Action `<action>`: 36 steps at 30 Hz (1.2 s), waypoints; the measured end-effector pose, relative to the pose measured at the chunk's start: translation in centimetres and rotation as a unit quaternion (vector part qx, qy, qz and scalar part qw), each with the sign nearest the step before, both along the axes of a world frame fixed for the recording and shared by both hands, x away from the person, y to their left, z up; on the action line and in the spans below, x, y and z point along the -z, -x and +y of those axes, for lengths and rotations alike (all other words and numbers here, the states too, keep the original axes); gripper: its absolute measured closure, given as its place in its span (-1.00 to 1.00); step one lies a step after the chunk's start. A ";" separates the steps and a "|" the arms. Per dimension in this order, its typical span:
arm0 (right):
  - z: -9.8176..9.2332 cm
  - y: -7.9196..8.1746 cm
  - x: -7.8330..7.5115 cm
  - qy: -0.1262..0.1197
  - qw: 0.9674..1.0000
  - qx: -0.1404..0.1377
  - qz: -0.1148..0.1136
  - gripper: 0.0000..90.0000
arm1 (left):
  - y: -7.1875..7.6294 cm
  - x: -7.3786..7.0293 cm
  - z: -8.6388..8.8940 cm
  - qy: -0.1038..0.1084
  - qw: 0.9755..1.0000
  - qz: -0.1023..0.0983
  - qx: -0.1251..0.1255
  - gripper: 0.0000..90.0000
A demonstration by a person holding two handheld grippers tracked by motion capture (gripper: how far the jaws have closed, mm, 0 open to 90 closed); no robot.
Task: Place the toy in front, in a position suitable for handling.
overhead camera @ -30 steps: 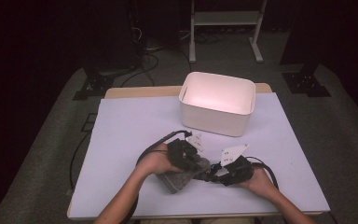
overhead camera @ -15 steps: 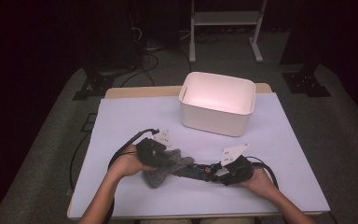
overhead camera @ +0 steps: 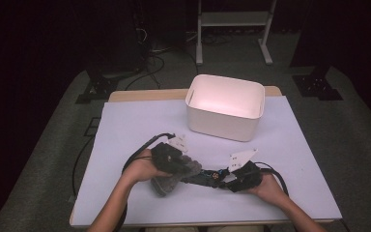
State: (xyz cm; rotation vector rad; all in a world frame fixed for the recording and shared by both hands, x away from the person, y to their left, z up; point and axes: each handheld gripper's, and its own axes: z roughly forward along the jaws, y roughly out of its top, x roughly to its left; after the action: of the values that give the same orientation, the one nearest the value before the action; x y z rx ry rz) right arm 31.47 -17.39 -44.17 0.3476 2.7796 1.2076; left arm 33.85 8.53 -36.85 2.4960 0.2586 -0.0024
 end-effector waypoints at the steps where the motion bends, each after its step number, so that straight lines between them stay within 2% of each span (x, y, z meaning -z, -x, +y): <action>1: 0.0 0.0 0.0 0.000 1.000 0.000 0.001 0.27 | 0.0 0.0 -0.8 -0.004 1.000 -0.001 0.006 0.76; 5: 0.0 0.0 0.0 -0.001 1.000 0.002 0.001 0.26 | 0.1 0.0 -4.3 -0.007 0.999 -0.002 0.039 0.76; 6: 0.0 0.1 0.0 0.000 1.000 0.002 0.000 0.26 | 0.1 0.0 -4.3 -0.007 0.999 -0.002 0.039 0.76; 7: 0.1 0.1 0.0 0.000 1.000 0.003 0.001 0.26 | 0.2 0.0 -6.0 -0.009 0.998 -0.002 0.056 0.76; 8: 0.1 0.1 0.0 -0.001 1.000 0.003 0.002 0.26 | 0.2 0.0 -6.7 -0.009 0.998 -0.003 0.063 0.76; 12: 0.0 0.0 0.0 -0.003 1.000 0.002 0.003 0.27 | 0.1 0.0 -8.1 -0.018 0.997 -0.001 0.071 0.75; 16: 0.0 0.1 -0.1 -0.001 1.000 0.001 0.004 0.27 | 0.0 -0.1 -6.9 -0.016 0.998 -0.001 0.060 0.74; 23: -0.5 -0.2 -0.3 0.007 1.000 -0.008 0.006 0.27 | -0.2 0.0 -2.2 0.005 1.000 0.008 0.012 0.74; 24: -0.7 -0.2 -0.4 0.008 1.000 -0.008 0.008 0.27 | -0.2 0.0 -2.2 0.005 1.000 0.008 0.012 0.74; 25: -1.0 -0.3 -0.5 0.010 1.000 -0.008 0.011 0.27 | -0.2 0.0 -0.9 0.013 1.000 0.009 -0.001 0.74; 29: -1.9 -0.5 -0.8 0.012 1.000 -0.005 0.018 0.27 | -0.3 0.1 0.6 0.018 1.000 0.007 -0.019 0.72; 31: -2.3 -0.5 -0.9 0.016 1.000 -0.005 0.012 0.27 | -0.3 0.3 1.0 0.016 1.000 0.005 -0.021 0.72; 33: -2.7 -0.4 -1.0 0.026 1.000 0.001 0.015 0.25 | -0.5 0.5 1.6 0.026 0.999 0.009 -0.028 0.72; 34: -2.9 -0.3 -1.1 0.024 1.000 0.004 0.012 0.20 | -0.5 0.7 1.8 0.031 0.999 0.013 -0.031 0.72; 36: -3.4 -0.4 -1.6 0.023 0.999 0.025 0.010 -0.07 | -0.6 1.1 1.8 0.037 0.999 0.021 -0.030 0.72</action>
State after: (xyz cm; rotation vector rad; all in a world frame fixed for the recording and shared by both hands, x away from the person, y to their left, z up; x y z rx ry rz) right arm 31.86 -20.74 -42.60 0.4244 2.7932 1.1345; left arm 34.46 10.30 -37.96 2.4162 0.3458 -0.0384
